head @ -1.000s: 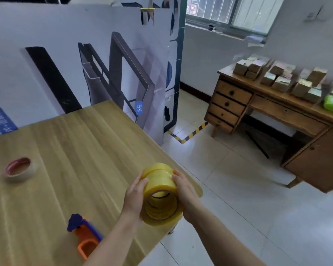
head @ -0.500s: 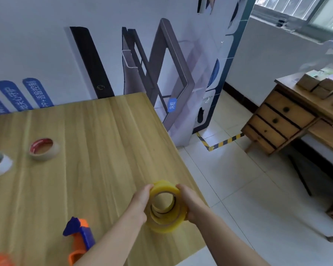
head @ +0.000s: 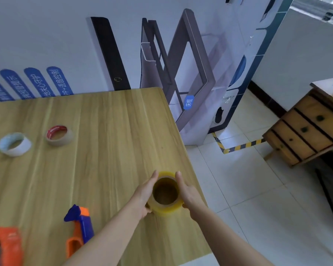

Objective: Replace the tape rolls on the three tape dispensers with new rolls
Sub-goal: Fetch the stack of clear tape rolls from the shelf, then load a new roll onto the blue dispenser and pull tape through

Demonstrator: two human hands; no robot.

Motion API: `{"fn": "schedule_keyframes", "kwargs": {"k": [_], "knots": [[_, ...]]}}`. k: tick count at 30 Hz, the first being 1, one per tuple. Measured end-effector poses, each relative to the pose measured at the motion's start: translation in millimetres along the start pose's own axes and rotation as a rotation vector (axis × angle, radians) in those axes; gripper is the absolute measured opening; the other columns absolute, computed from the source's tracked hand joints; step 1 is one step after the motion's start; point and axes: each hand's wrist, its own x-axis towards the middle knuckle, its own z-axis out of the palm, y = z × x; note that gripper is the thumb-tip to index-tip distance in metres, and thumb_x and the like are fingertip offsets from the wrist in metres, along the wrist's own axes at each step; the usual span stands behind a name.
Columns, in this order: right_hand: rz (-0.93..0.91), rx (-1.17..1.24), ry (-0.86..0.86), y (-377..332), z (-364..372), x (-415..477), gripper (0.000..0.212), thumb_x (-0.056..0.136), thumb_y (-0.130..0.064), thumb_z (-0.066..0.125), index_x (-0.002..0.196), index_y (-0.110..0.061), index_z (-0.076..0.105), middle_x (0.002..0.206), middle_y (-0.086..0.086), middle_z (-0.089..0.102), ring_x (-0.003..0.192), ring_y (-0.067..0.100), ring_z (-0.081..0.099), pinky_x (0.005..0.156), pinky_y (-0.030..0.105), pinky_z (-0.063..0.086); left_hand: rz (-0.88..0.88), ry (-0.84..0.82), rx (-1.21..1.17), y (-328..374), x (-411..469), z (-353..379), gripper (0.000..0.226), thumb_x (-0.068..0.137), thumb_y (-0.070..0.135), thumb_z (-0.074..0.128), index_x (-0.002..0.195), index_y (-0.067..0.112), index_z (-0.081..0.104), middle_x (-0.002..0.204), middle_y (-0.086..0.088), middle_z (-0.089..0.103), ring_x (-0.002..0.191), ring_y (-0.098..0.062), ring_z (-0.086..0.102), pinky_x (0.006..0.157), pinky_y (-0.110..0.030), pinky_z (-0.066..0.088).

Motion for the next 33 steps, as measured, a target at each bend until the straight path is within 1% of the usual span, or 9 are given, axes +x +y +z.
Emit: {"fn": "schedule_keyframes", "kwargs": {"k": [4, 7, 11, 15, 19, 25, 29, 31, 33], "knots": [[-0.196, -0.15, 0.003, 10.1, -4.0, -0.6, 0.04, 0.092, -0.042, 0.057, 0.128, -0.024, 0.054, 0.108, -0.006, 0.065, 0.1, 0.014, 0.061, 0.09, 0.033, 0.054, 0.245, 0.163, 0.204, -15.3, -3.2, 3.5, 0.05, 0.087, 0.03, 0.064, 0.135, 0.026, 0.049, 0.127, 0.001, 0.06, 0.114, -0.021, 0.055, 0.094, -0.037, 0.045], [-0.236, -0.186, 0.015, 10.6, -3.1, -2.3, 0.042, 0.093, -0.04, 0.054, 0.132, -0.026, 0.052, 0.108, -0.006, 0.066, 0.102, 0.014, 0.062, 0.089, 0.033, 0.054, 0.343, 0.355, 0.489, -16.6, -7.8, 4.8, 0.046, 0.089, 0.03, 0.055, 0.134, 0.026, 0.05, 0.126, 0.001, 0.058, 0.111, -0.021, 0.057, 0.09, -0.035, 0.05], [-0.389, -0.305, 0.101, 9.3, -0.9, -7.0, 0.058, 0.08, -0.058, 0.044, 0.132, -0.033, 0.05, 0.111, -0.001, 0.068, 0.109, 0.021, 0.061, 0.091, 0.044, 0.053, 0.506, 0.477, 0.548, -13.6, -24.5, 9.3, 0.043, 0.09, 0.024, 0.054, 0.133, 0.027, 0.051, 0.133, 0.003, 0.053, 0.118, -0.02, 0.053, 0.093, -0.032, 0.047], [-0.6, -0.257, 0.118, -9.4, -1.0, -34.9, 0.031, 0.09, -0.037, 0.054, 0.119, -0.027, 0.053, 0.091, -0.004, 0.068, 0.088, 0.017, 0.064, 0.079, 0.043, 0.054, 0.759, 0.582, 0.44, -11.8, -53.2, 6.3, 0.043, 0.09, 0.014, 0.058, 0.131, 0.026, 0.055, 0.132, 0.007, 0.057, 0.12, -0.015, 0.053, 0.094, -0.023, 0.041], [-0.665, -0.129, -0.018, -29.3, 4.0, -68.7, 0.024, 0.083, -0.029, 0.068, 0.103, -0.026, 0.054, 0.093, 0.0, 0.065, 0.082, 0.015, 0.064, 0.063, 0.033, 0.055, 0.991, 0.672, 0.396, -7.5, -85.5, -3.0, 0.042, 0.09, 0.006, 0.059, 0.127, 0.024, 0.06, 0.126, 0.005, 0.063, 0.116, -0.015, 0.058, 0.091, -0.023, 0.045], [-0.768, 0.053, -0.264, -57.2, 15.6, -116.8, 0.057, 0.06, -0.06, 0.075, 0.095, -0.017, 0.064, 0.088, 0.008, 0.071, 0.08, 0.019, 0.067, 0.075, 0.04, 0.056, 1.289, 0.794, 0.318, -5.3, -135.3, -30.7, 0.052, 0.083, -0.008, 0.051, 0.125, 0.019, 0.062, 0.13, 0.01, 0.058, 0.124, -0.005, 0.052, 0.104, -0.024, 0.042], [-0.787, 0.161, -0.475, -71.1, 26.4, -139.9, 0.053, 0.073, -0.059, 0.067, 0.097, -0.012, 0.07, 0.091, 0.014, 0.073, 0.084, 0.025, 0.07, 0.077, 0.039, 0.055, 1.494, 0.872, 0.451, -0.8, -172.3, -50.4, 0.053, 0.077, -0.005, 0.047, 0.124, 0.016, 0.063, 0.132, 0.007, 0.059, 0.126, -0.004, 0.05, 0.105, -0.018, 0.038], [-0.822, 0.204, -0.546, -76.9, 31.8, -150.5, 0.052, 0.076, -0.055, 0.068, 0.096, -0.007, 0.068, 0.084, 0.009, 0.068, 0.081, 0.019, 0.063, 0.073, 0.03, 0.05, 1.507, 0.905, 0.403, -0.8, -189.2, -61.6, 0.048, 0.081, 0.001, 0.053, 0.125, 0.018, 0.061, 0.129, 0.006, 0.062, 0.122, 0.002, 0.052, 0.101, -0.016, 0.041], [-0.839, 0.27, -0.621, -80.7, 40.9, -158.8, 0.06, 0.074, -0.055, 0.072, 0.095, 0.0, 0.064, 0.084, 0.011, 0.062, 0.082, 0.021, 0.058, 0.075, 0.032, 0.046, 1.451, 0.945, 0.257, -1.2, -204.4, -72.9, 0.043, 0.083, 0.008, 0.062, 0.124, 0.021, 0.062, 0.111, 0.004, 0.071, 0.1, 0.006, 0.06, 0.084, -0.015, 0.048]]}}
